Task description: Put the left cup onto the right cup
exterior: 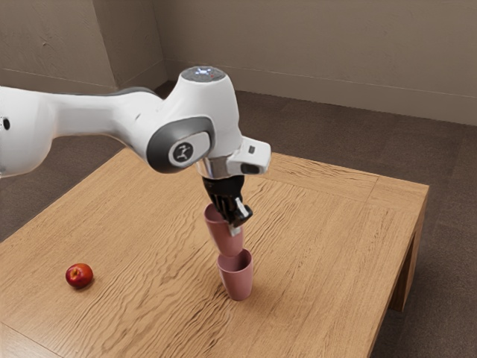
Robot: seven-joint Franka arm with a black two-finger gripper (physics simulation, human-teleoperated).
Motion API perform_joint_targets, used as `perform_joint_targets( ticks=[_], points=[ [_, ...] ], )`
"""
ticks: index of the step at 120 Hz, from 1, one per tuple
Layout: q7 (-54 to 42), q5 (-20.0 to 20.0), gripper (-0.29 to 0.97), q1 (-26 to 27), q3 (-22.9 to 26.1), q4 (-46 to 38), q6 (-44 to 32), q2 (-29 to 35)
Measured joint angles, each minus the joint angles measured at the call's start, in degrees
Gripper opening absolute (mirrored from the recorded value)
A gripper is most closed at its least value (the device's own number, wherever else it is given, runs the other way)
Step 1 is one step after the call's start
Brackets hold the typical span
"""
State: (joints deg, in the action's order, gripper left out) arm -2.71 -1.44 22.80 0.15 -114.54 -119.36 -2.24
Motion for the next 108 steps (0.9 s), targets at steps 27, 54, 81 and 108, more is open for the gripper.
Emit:
perform_joint_targets(
  ticks=[27, 54, 81, 108],
  points=[
    [1.64, 0.00, -0.11, 0.82, 0.24, 0.00, -0.91, -1.67],
    [2.81, -0.01, -0.11, 0.11, 0.22, 0.04, -2.02, -3.70],
    [3.59, -0.02, -0.11, 0.21, 0.23, 0.09, -2.90, -5.79],
    [4.18, 0.23, 0.31, 0.44, 0.20, 0.08, -3.57, -6.13]
  ],
)
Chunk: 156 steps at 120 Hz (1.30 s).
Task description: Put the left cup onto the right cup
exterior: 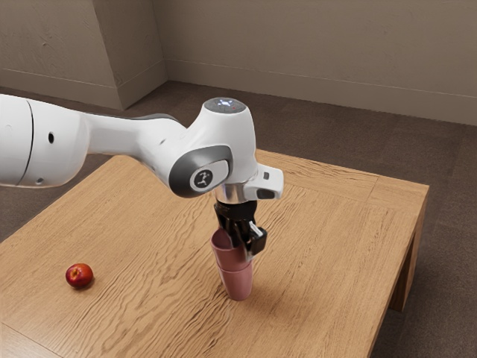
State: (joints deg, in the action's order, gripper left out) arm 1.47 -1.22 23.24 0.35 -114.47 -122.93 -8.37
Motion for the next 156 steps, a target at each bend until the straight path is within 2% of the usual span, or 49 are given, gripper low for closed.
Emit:
perform_joint_targets(
  ticks=[14, 31, 42, 60, 83, 97, 113, 156],
  points=[
    [0.21, 0.04, 0.46, 0.15, 0.00, 0.01, 0.02, 1.32],
    [0.27, 0.06, 0.57, 0.23, -0.13, 0.36, 0.64, 5.17],
    [0.21, 0.07, 0.61, 1.35, -1.68, 3.12, 2.49, 6.45],
    [-0.21, 0.07, 0.64, 3.63, -7.25, 10.09, 7.93, 5.67],
    [-1.91, 0.15, 0.66, -2.28, -11.84, 17.71, 12.64, 2.69],
    [-3.09, 0.19, 0.67, -6.95, -11.34, 20.01, 14.56, 1.99],
    [-4.55, 0.02, 0.68, -12.79, -6.57, 22.98, 16.85, 1.64],
    [-7.50, 0.18, 0.68, -13.45, -5.60, 23.90, 20.84, 2.33]
  ],
)
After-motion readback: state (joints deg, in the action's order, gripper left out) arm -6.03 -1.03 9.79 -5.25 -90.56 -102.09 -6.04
